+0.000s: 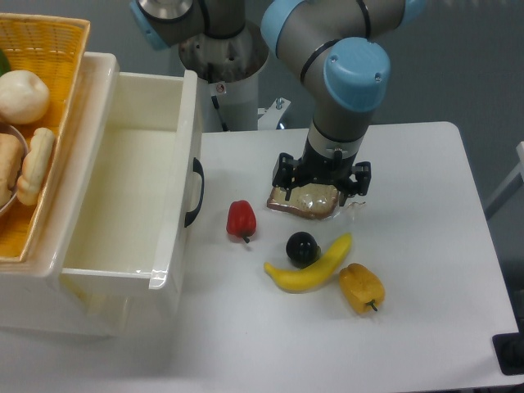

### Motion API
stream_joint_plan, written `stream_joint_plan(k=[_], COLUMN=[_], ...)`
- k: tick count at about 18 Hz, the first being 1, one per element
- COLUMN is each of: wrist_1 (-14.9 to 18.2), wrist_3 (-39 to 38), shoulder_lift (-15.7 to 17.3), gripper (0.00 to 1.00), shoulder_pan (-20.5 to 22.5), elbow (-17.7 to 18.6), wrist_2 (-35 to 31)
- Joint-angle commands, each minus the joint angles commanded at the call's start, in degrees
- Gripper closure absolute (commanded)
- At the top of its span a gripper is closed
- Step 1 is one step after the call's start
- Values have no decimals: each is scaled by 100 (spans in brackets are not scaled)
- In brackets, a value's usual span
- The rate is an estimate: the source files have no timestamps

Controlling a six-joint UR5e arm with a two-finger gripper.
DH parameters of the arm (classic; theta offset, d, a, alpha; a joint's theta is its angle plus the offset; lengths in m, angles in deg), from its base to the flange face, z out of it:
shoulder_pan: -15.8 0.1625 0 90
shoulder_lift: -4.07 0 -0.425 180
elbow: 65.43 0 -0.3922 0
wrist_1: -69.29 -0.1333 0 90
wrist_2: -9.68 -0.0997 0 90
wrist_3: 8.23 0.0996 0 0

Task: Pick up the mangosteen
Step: 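Lift the gripper up from the bread slice and move away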

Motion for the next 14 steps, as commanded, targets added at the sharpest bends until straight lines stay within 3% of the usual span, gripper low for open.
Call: stream_joint_plan(k=[9,14], wrist_1=[-9,-17], wrist_3=[-79,-236], shoulder_lift=[-26,-307], gripper=[0,0], shoulder_pan=[44,115], elbow=[70,105], wrist_2=[88,70])
